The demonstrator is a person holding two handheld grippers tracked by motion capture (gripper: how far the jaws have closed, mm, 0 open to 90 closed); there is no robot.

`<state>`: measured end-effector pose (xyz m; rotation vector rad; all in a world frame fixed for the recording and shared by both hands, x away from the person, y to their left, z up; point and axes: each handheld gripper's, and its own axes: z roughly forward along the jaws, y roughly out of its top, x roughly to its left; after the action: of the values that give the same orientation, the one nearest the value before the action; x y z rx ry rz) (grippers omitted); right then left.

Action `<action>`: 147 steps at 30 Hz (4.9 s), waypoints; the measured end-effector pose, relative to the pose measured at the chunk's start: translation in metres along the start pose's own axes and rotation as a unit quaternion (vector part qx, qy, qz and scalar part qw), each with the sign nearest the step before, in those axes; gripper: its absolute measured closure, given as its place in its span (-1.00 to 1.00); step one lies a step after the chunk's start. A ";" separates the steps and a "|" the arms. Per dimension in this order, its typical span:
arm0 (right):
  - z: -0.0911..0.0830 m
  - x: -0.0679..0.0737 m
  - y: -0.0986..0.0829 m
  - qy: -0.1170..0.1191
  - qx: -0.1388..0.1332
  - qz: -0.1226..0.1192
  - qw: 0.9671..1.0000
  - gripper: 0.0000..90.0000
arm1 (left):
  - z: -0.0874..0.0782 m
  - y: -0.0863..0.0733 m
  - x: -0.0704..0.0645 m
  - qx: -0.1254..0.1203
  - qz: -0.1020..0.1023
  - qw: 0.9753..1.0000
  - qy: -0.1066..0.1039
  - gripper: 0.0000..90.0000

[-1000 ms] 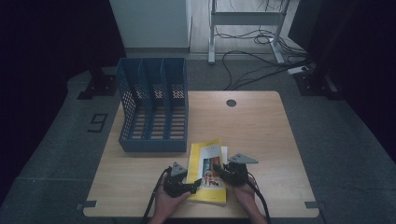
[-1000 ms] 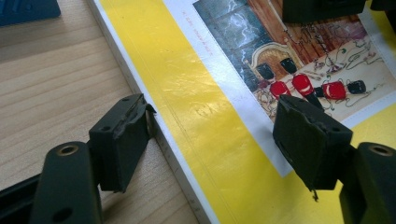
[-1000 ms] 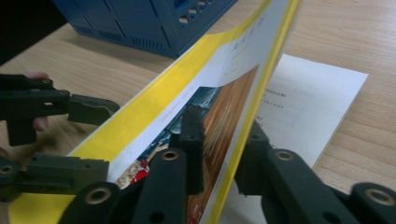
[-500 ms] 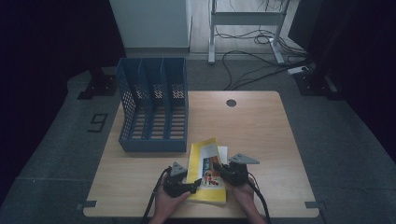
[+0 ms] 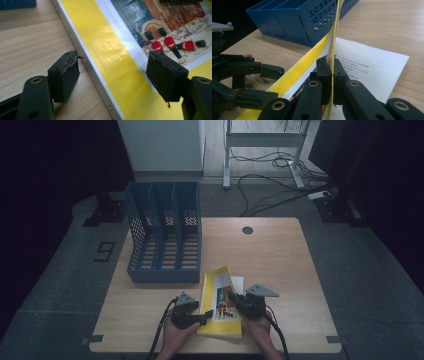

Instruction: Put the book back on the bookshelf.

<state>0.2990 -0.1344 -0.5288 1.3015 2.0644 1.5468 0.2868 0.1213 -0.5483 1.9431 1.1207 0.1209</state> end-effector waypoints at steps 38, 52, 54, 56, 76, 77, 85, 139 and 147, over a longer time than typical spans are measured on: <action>-0.021 0.014 0.016 0.009 -0.048 -0.024 0.999 0.95 | -0.004 0.002 0.010 -0.014 -0.055 0.997 -0.058 -0.38; -0.025 0.022 0.017 0.012 -0.057 -0.035 0.998 0.95 | 0.005 0.001 0.001 -0.006 -0.055 0.995 -0.083 -0.36; -0.025 0.022 0.017 0.013 -0.056 -0.036 0.998 0.95 | 0.006 0.001 0.001 -0.005 -0.054 0.995 -0.082 -0.37; -0.024 0.022 0.017 0.014 -0.056 -0.033 0.998 0.95 | 0.006 0.000 0.000 -0.006 -0.052 0.996 -0.079 -0.37; -0.027 0.023 0.015 0.021 -0.055 -0.040 0.997 0.95 | 0.008 0.000 0.002 -0.004 -0.062 0.993 -0.096 -0.45; -0.028 0.025 0.015 0.023 -0.056 -0.045 0.997 0.95 | 0.008 0.000 0.003 -0.004 -0.064 0.993 -0.102 -0.45; -0.031 0.031 0.019 0.039 -0.061 -0.051 0.996 0.95 | 0.009 0.000 0.002 -0.004 -0.068 0.991 -0.115 -0.49; -0.008 -0.015 -0.001 -0.096 0.113 -0.071 0.986 0.12 | 0.009 -0.001 0.002 -0.009 -0.058 0.996 -0.073 -0.11; -0.006 -0.016 -0.004 -0.143 0.126 -0.097 0.977 0.07 | 0.009 -0.001 0.002 -0.009 -0.060 0.995 -0.074 -0.11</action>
<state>0.3022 -0.1504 -0.5346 1.2718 2.1705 0.9774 0.2916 0.1180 -0.5552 1.8316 1.1302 -0.0760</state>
